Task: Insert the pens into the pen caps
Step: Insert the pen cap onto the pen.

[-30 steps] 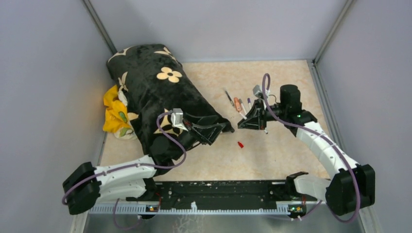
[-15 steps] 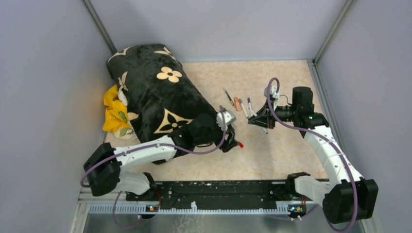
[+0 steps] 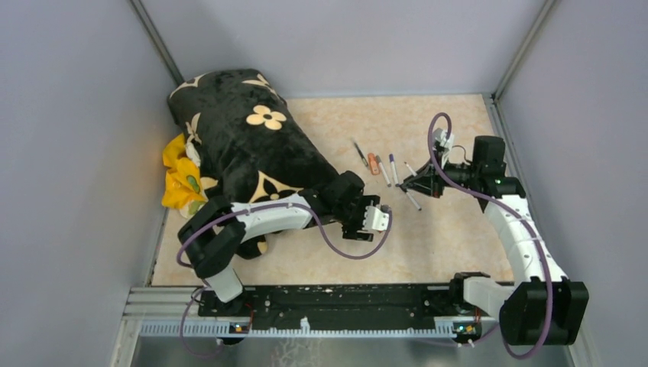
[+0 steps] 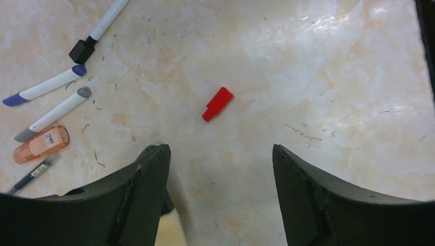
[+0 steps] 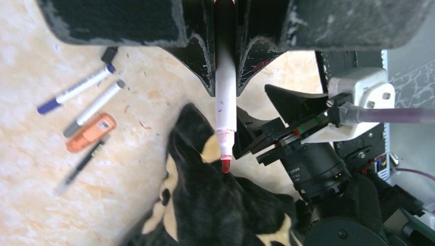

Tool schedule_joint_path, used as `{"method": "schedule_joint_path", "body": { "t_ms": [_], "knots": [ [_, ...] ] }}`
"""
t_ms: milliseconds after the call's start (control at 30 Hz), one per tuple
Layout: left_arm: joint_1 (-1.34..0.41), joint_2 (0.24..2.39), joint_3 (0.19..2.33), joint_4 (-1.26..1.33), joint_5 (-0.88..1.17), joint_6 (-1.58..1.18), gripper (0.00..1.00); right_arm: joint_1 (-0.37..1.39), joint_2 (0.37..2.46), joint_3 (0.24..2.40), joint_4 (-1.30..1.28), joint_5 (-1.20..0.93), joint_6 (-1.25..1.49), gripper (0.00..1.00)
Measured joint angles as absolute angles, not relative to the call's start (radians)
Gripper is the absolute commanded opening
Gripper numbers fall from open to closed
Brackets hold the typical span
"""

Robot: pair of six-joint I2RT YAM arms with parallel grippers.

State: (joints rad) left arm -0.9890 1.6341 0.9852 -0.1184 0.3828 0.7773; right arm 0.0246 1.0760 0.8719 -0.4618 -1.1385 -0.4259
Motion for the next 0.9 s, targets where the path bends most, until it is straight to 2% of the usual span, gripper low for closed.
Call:
{"method": "schedule_joint_path", "body": {
  "t_ms": [267, 400, 900],
  "knots": [
    [-0.976, 1.843, 1.225, -0.270, 0.435, 0.938, 0.61, -0.059, 1.090, 0.892, -0.481, -1.126, -0.426, 0.00],
    [-0.976, 1.932, 1.336, -0.342, 0.463, 0.974, 0.59, -0.068, 1.095, 0.892, -0.483, -1.122, -0.423, 0.00],
    [-1.015, 2.073, 1.496, -0.550, 0.431, 1.043, 0.50, -0.094, 1.103, 0.892, -0.484, -1.127, -0.416, 0.00]
  ]
}}
